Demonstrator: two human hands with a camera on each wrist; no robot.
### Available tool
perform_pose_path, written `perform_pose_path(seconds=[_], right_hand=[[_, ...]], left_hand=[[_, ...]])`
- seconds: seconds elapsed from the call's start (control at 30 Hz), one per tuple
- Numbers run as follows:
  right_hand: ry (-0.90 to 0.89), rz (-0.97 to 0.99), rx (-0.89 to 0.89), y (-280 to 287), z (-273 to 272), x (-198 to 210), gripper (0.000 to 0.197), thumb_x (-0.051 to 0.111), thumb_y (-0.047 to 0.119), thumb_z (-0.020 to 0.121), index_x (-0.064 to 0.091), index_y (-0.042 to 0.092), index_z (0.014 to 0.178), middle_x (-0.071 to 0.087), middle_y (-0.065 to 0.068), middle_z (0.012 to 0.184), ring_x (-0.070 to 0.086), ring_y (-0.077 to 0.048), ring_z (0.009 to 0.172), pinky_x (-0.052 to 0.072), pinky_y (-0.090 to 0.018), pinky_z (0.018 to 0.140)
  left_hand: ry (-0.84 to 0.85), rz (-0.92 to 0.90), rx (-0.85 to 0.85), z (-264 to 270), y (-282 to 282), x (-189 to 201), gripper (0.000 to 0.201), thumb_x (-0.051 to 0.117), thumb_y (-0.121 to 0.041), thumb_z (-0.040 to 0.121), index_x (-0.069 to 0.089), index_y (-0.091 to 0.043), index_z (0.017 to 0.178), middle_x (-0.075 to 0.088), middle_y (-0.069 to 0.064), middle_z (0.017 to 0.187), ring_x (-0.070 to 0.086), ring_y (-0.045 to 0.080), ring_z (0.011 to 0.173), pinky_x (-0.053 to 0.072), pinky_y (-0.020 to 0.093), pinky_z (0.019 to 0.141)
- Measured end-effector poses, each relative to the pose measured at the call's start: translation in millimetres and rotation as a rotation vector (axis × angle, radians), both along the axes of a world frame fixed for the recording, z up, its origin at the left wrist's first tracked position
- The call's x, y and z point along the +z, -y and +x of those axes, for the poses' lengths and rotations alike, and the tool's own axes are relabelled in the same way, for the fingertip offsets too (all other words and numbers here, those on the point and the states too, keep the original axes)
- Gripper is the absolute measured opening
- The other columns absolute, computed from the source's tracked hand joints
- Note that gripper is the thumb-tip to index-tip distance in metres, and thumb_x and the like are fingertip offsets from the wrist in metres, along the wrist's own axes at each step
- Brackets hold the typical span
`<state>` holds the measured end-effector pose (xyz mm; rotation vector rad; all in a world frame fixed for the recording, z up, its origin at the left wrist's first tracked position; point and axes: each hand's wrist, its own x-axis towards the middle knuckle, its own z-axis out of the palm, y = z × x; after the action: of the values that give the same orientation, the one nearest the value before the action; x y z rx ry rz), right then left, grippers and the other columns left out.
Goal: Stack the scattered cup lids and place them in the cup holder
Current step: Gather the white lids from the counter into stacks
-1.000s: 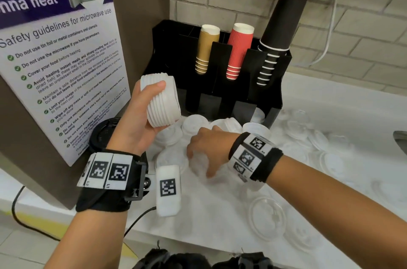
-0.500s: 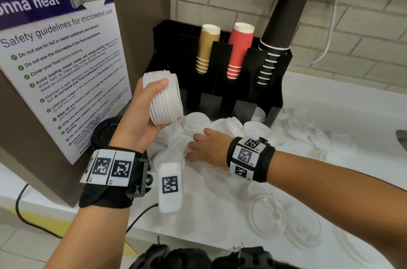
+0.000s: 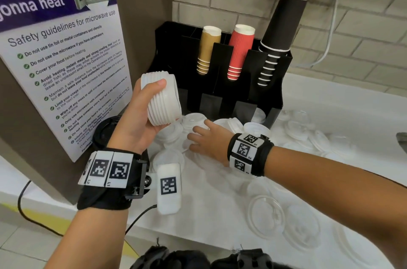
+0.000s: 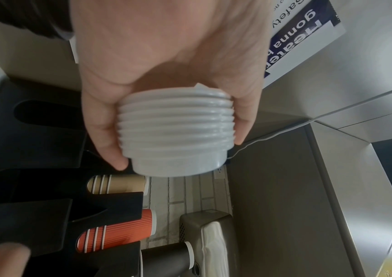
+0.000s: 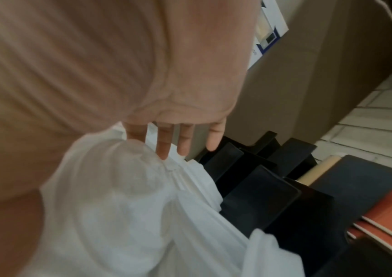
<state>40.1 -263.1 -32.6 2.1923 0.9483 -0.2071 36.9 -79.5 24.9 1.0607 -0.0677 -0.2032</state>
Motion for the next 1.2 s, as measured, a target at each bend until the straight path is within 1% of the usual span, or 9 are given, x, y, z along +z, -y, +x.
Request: perform_pose_path(seconds=[0.1,0.27,0.37,0.47,0.57,0.67,0.8,0.93,1.2], right_hand=[[0.035,0.113,-0.046,2,1,5,0.095,0.079,0.039,0.062,0.029,0.028,0.142,0.017,-0.007,0.149,0.02,-0.033,0.134,0.026,-0.053,0.103],[-0.123,0.673,-0.251,6,3,16,0.093,0.081,0.052,0.058,0.035,0.025,0.135,0.033,0.002,0.134,0.034,-0.021,0.117,0.032,-0.039,0.092],[-0.366,1.134,-0.431,12,5,23,0.085,0.085,0.04,0.064,0.038,0.02,0.132,0.04,0.006,0.126,0.04,-0.014,0.115,0.037,-0.033,0.097],[-0.44,1.405,-0.539,18,10,33,0.078,0.085,0.026,0.067,0.038,0.019,0.13,0.049,0.002,0.122,0.049,-0.011,0.11,0.043,-0.027,0.093],[-0.484,1.637,-0.571,22,11,45,0.074,0.084,0.013,0.069,0.032,0.023,0.12,0.052,-0.01,0.116,0.06,-0.02,0.102,0.052,-0.034,0.091],[-0.557,1.844,-0.583,27,3,56,0.065,0.08,0.012,0.073,0.037,0.03,0.118,0.055,-0.013,0.117,0.067,-0.021,0.095,0.056,-0.031,0.082],[-0.6,1.942,-0.518,21,-18,54,0.06,0.072,0.023,0.078,0.045,0.039,0.129,0.057,-0.013,0.119,0.065,-0.028,0.099,0.055,-0.035,0.085],[-0.529,2.013,-0.467,14,-29,47,0.065,0.069,0.017,0.079,0.044,0.038,0.135,0.057,-0.006,0.123,0.061,-0.024,0.106,0.053,-0.04,0.092],[-0.514,2.016,-0.43,8,-30,46,0.069,0.069,0.005,0.078,0.045,0.035,0.135,0.053,-0.001,0.126,0.058,-0.018,0.109,0.055,-0.03,0.081]], left_hand=[[-0.003,-0.009,0.031,1,-4,0,0.072,0.064,-0.039,0.073,0.045,-0.022,0.14,0.058,0.002,0.119,0.058,0.02,0.106,0.052,0.042,0.082],[0.011,-0.015,0.047,1,-8,-1,0.074,0.065,-0.039,0.073,0.044,-0.02,0.141,0.057,0.002,0.12,0.057,0.021,0.106,0.053,0.041,0.08],[0.013,-0.006,0.039,2,-7,-4,0.074,0.065,-0.039,0.073,0.045,-0.021,0.141,0.056,0.004,0.121,0.056,0.022,0.108,0.053,0.042,0.082],[0.015,0.019,0.027,3,-3,-7,0.07,0.065,-0.04,0.072,0.047,-0.023,0.137,0.058,0.002,0.118,0.057,0.02,0.107,0.051,0.044,0.085],[0.026,0.048,0.019,2,4,-9,0.053,0.065,-0.04,0.072,0.053,-0.031,0.123,0.059,-0.002,0.111,0.059,0.017,0.101,0.053,0.036,0.073],[0.03,0.082,-0.001,1,10,-14,0.05,0.065,-0.04,0.072,0.052,-0.034,0.12,0.06,-0.003,0.112,0.06,0.017,0.101,0.054,0.032,0.065],[0.005,0.1,-0.104,-1,16,-20,0.061,0.068,-0.042,0.072,0.052,-0.029,0.13,0.06,0.007,0.129,0.061,0.026,0.112,0.055,0.036,0.071],[-0.009,0.105,-0.174,-1,18,-22,0.079,0.073,-0.048,0.061,0.05,-0.028,0.134,0.056,0.013,0.137,0.056,0.034,0.123,0.052,0.043,0.081],[-0.018,0.06,-0.158,0,22,-22,0.068,0.064,-0.041,0.075,0.046,-0.026,0.138,0.054,0.015,0.138,0.055,0.036,0.124,0.052,0.043,0.082]])
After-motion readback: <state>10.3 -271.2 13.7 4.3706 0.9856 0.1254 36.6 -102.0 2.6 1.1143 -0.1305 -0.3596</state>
